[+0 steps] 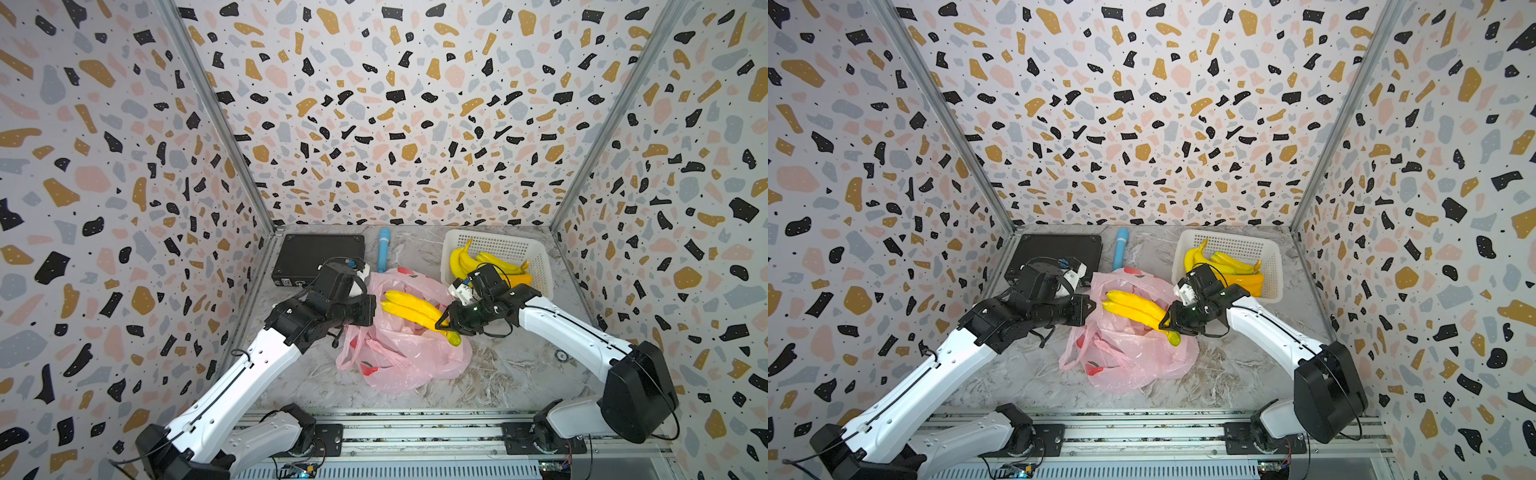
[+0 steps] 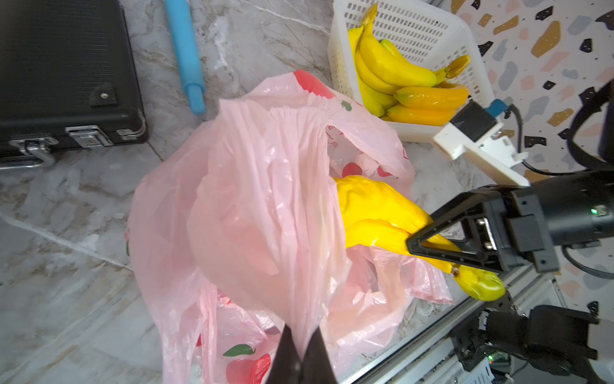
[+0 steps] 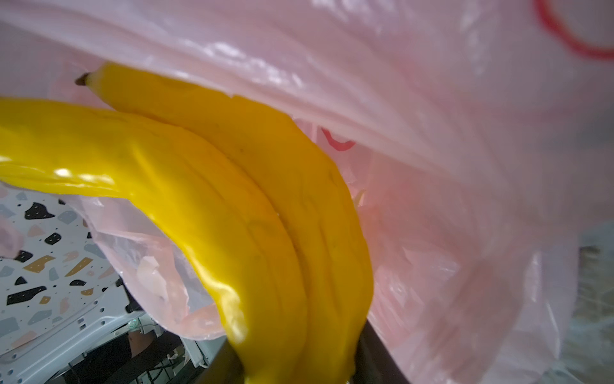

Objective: Place the banana into a plastic bag & tie a knot
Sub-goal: Place the banana into the plastic bag.

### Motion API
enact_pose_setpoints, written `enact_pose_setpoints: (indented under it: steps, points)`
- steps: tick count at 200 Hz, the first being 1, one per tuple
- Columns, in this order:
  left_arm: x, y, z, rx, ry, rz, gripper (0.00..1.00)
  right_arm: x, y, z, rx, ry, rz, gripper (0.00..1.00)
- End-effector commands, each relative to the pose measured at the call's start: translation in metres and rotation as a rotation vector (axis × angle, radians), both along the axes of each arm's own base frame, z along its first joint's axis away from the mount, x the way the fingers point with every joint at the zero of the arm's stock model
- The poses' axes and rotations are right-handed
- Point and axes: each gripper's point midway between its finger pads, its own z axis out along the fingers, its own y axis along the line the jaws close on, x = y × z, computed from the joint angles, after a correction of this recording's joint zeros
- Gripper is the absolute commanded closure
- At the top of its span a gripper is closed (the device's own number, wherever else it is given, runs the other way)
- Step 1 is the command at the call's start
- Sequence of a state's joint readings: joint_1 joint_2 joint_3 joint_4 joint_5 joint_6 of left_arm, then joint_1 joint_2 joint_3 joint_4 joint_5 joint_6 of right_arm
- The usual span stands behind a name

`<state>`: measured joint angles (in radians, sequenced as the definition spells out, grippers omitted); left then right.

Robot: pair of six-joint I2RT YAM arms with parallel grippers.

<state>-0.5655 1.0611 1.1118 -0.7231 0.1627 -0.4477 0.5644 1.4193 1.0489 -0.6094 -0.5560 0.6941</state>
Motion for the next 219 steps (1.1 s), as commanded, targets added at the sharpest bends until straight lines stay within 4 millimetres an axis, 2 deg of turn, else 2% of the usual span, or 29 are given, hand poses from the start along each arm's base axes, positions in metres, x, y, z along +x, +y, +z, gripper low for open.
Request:
enact_pose_setpoints:
  steps: [1, 45, 78, 112, 147, 174, 219]
  points:
    - [-0.005, -0.013, 0.015, -0.087, -0.012, -0.062, 1.00, 0.006, -0.011, 0.014, -0.079, -0.005, -0.064, 0.75]
    - [-0.022, -0.035, 0.002, -0.142, 0.091, -0.198, 1.00, 0.023, -0.034, 0.019, -0.273, 0.037, -0.225, 0.69]
    - [-0.035, -0.052, 0.007, -0.247, 0.134, -0.285, 1.00, 0.040, -0.041, 0.023, -0.369, 0.044, -0.313, 0.68]
    - [-0.044, -0.062, 0.008, -0.317, 0.166, -0.343, 1.00, 0.052, -0.040, 0.019, -0.399, 0.061, -0.413, 0.68]
    - [-0.045, -0.065, 0.003, -0.330, 0.178, -0.352, 1.00, 0.055, -0.038, 0.018, -0.493, 0.042, -0.475, 0.65]
    - [-0.045, -0.065, 0.001, -0.330, 0.178, -0.350, 1.00, 0.057, -0.024, 0.013, -0.519, 0.045, -0.480, 0.65]
    - [-0.040, -0.056, -0.002, -0.295, 0.150, -0.301, 1.00, 0.059, 0.000, 0.010, -0.561, 0.007, -0.410, 0.37]
